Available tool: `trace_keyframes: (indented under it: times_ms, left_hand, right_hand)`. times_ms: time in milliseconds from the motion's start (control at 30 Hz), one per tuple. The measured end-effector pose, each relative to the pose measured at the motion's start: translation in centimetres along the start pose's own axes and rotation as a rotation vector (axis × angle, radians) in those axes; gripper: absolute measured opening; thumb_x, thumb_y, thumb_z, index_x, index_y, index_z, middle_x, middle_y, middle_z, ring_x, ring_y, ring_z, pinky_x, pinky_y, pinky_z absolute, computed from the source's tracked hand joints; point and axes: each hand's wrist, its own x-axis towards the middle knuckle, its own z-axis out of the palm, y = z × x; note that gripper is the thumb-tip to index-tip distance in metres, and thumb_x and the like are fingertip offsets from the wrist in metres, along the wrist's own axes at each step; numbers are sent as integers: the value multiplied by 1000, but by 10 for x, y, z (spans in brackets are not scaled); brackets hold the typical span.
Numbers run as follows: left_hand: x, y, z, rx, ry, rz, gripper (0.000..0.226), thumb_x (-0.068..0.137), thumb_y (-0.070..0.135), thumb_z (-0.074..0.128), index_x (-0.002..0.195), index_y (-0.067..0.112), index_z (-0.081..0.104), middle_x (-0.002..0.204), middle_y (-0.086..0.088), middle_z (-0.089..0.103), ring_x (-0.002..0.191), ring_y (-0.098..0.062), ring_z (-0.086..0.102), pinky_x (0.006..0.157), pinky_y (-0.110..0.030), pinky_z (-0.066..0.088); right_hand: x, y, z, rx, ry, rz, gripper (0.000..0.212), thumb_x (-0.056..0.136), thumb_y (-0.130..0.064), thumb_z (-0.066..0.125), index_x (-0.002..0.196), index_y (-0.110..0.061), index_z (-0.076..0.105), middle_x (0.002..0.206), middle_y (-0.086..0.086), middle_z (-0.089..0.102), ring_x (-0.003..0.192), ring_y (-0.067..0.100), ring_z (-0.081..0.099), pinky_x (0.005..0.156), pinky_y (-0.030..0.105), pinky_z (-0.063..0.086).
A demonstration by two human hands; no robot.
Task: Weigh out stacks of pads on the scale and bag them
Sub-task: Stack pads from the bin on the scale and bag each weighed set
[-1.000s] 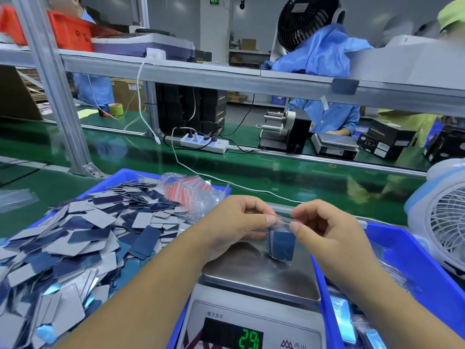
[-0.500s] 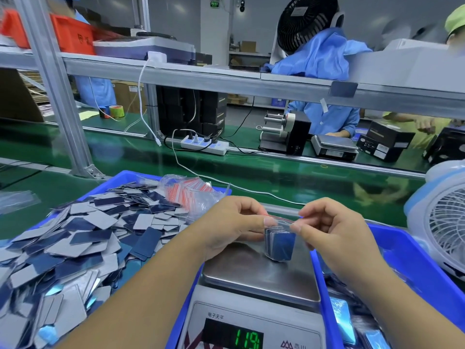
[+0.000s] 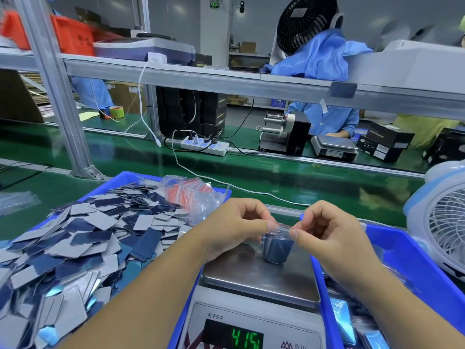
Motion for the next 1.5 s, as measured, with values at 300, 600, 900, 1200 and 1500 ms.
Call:
trace_keyframes:
  times_ms: [300,600,900,1200,1500]
  left_hand:
    - [1,-5,2,66,-35,69,14,78,7,70,71,18,66,84,1,71,70,-9,60,65,-21,49]
    - [4,-10,6,145,-62,158,16,78,11,69,71,25,70,83,-17,62,70,-21,53,68,-37,44]
    - [3,-3,-2,203,-89,156,10,79,8,74,76,17,72,89,-30,64,73,-23,57,72,-40,48]
    - [-1,4,-18,250,-102,129,13,76,14,79,69,24,74,81,-2,69,76,-13,60,73,-27,48]
    - [0,-1,-15,104,-119,38,6,80,15,74,75,19,71,69,-1,64,64,-13,55,66,-27,50]
  right_hand:
    - [-3,0,9,30,-18,10,33,77,4,77,77,-26,63,68,1,66,60,12,58,57,24,48]
    - [-6,-4,10,40,-47,-4,31,78,5,74,77,-23,61,69,5,65,61,16,55,58,31,47]
    - [-4,-7,6,1,-85,-22,33,78,5,74,73,-25,60,68,4,65,59,12,53,55,26,46]
    - [-3,-11,-1,13,-121,1,29,77,-5,78,70,-25,58,70,6,71,58,12,55,53,22,45]
    - [0,-1,-6,-86,-231,70,24,84,-10,76,85,-33,69,71,-7,66,64,7,59,62,22,49]
